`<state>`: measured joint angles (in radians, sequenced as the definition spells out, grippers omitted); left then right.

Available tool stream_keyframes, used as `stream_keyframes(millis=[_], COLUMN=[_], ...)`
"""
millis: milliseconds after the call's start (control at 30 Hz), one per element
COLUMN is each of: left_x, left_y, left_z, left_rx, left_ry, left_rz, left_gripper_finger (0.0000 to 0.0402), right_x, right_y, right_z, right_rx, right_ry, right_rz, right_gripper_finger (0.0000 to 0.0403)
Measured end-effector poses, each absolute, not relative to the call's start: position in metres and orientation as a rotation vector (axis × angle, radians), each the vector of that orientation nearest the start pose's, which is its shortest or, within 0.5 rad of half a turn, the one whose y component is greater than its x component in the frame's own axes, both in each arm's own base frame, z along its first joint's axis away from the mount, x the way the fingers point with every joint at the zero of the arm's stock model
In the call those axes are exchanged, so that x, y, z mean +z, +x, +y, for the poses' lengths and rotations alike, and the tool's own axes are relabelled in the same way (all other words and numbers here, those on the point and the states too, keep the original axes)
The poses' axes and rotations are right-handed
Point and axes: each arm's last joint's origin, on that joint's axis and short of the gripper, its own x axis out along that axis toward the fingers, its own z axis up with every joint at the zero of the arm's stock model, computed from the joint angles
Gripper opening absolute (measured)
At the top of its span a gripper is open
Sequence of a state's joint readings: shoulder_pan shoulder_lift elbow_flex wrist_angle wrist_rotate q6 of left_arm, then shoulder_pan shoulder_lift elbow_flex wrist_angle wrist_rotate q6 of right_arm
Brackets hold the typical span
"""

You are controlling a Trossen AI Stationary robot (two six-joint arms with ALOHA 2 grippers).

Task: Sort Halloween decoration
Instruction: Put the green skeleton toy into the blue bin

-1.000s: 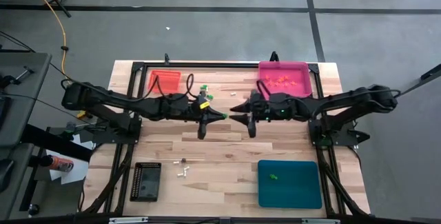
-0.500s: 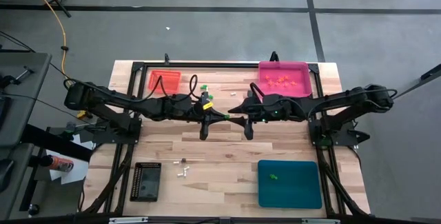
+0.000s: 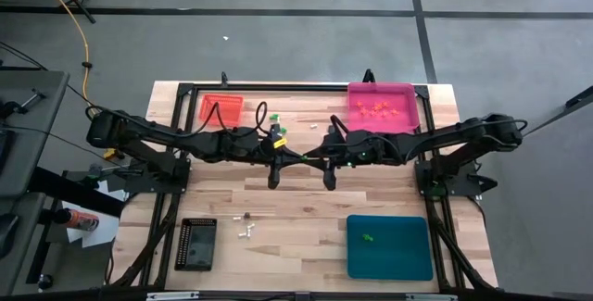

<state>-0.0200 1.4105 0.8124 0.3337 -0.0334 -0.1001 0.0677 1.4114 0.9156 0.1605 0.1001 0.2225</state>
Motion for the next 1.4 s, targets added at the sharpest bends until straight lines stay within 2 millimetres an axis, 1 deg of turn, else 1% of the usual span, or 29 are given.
stream_keyframes(millis=[133, 200, 300, 333, 500, 600, 700, 833, 933, 1033, 1133, 1200, 1300, 1400], left_x=[0.251, 0.251, 0.250, 0.250, 0.249, 0.252, 0.256, 0.264, 0.268, 0.268, 0.264, 0.262, 0.253, 0.247], left_y=[0.307, 0.307, 0.307, 0.307, 0.306, 0.300, 0.286, 0.259, 0.239, 0.223, 0.211, 0.207, 0.202, 0.201], left_z=[-0.005, -0.005, -0.005, -0.005, -0.005, -0.004, 0.000, 0.005, 0.005, 0.003, -0.001, -0.005, -0.011, -0.016], left_rx=[0.027, 0.027, 0.029, 0.032, 0.046, 0.068, 0.103, 0.182, 0.228, 0.263, 0.268, 0.256, 0.254, 0.271], left_ry=[-0.092, -0.093, -0.095, -0.098, -0.107, -0.111, -0.090, -0.104, -0.115, -0.165, -0.237, -0.276, -0.324, -0.351], left_rz=[0.265, 0.269, 0.274, 0.276, 0.290, 0.320, 0.404, 0.506, 0.475, 0.375, 0.278, 0.224, 0.200, 0.215], left_gripper_finger=[0.0001, 0.0003, 0.0015, 0.0021, 0.0069, 0.0104, 0.0134, 0.0159, 0.0165, 0.0163, 0.0159, 0.0157, 0.0157, 0.0157], right_x=[0.271, 0.271, 0.271, 0.271, 0.273, 0.277, 0.286, 0.292, 0.289, 0.277, 0.266, 0.255, 0.238, 0.218], right_y=[0.313, 0.312, 0.312, 0.312, 0.311, 0.303, 0.289, 0.260, 0.236, 0.216, 0.200, 0.194, 0.186, 0.181], right_z=[0.018, 0.018, 0.018, 0.018, 0.018, 0.017, 0.014, 0.012, 0.017, 0.029, 0.050, 0.068, 0.099, 0.129], right_rx=[-0.062, -0.061, -0.061, -0.061, -0.059, -0.058, -0.067, -0.091, -0.100, -0.080, -0.016, 0.053, 0.153, 0.189], right_ry=[0.180, 0.174, 0.173, 0.172, 0.161, 0.137, 0.132, 0.143, 0.206, 0.301, 0.443, 0.532, 0.646, 0.716], right_rz=[0.311, 0.314, 0.315, 0.315, 0.310, 0.333, 0.369, 0.498, 0.583, 0.626, 0.598, 0.594, 0.627, 0.743], right_gripper_finger=[0.0070, 0.0053, 0.0016, 0.0011, 0.0014, 0.0006, 0.0006, 0.0004, 0.0004, 0.0002, 0.0002, 0.0002, 0.0001, 0.0001])
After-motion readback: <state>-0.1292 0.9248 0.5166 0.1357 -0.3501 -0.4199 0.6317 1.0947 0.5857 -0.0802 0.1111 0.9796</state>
